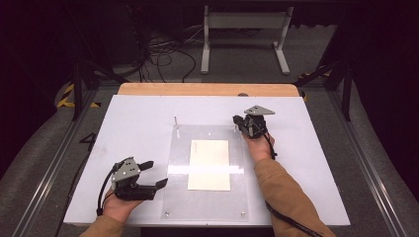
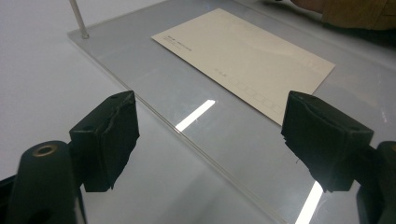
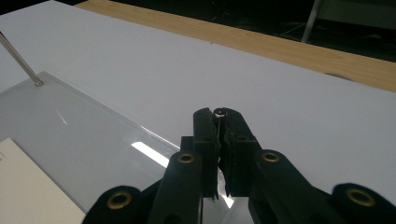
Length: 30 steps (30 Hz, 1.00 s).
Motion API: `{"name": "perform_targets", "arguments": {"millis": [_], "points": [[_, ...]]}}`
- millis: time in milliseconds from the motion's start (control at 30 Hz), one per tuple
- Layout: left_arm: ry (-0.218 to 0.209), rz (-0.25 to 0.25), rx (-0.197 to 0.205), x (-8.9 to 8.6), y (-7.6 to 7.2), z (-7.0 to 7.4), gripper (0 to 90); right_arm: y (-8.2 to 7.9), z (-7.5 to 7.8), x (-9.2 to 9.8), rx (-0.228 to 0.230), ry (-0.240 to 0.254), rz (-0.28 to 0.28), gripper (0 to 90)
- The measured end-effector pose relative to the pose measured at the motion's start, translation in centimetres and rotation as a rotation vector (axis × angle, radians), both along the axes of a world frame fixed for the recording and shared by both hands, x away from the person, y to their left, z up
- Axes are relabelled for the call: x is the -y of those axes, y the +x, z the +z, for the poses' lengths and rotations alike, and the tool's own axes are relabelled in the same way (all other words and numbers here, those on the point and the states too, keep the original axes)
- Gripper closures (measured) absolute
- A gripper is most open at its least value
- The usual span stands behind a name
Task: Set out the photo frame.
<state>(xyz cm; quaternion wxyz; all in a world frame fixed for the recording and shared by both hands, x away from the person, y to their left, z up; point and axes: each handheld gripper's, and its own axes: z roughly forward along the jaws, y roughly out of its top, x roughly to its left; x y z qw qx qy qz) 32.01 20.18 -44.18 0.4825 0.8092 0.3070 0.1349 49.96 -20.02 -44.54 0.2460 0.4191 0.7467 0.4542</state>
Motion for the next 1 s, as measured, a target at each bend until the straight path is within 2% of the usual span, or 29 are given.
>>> {"name": "perform_targets", "arguments": {"millis": [133,400,533,667,1000], "points": [[0.006,-0.003,0.001,0.0,0.0,0.0,19.3,0.2,-0.1,0.1,-0.002,0.004,0.006,85.4],[0.013,-0.005,0.006,0.1,0.1,-0.1,19.3,0.7,-0.4,0.4,-0.014,0.048,0.006,85.6],[0.008,0.002,-0.003,0.2,0.1,-0.1,19.3,1.0,-0.4,0.3,-0.026,0.061,-0.013,85.6],[0.023,-0.002,0.009,0.2,0.2,0.0,19.3,1.0,-0.5,0.2,-0.026,0.071,-0.025,85.6],[0.032,-0.010,0.030,-0.4,0.2,0.1,18.1,2.0,-0.3,0.4,-0.082,0.120,-0.038,85.6]]}}
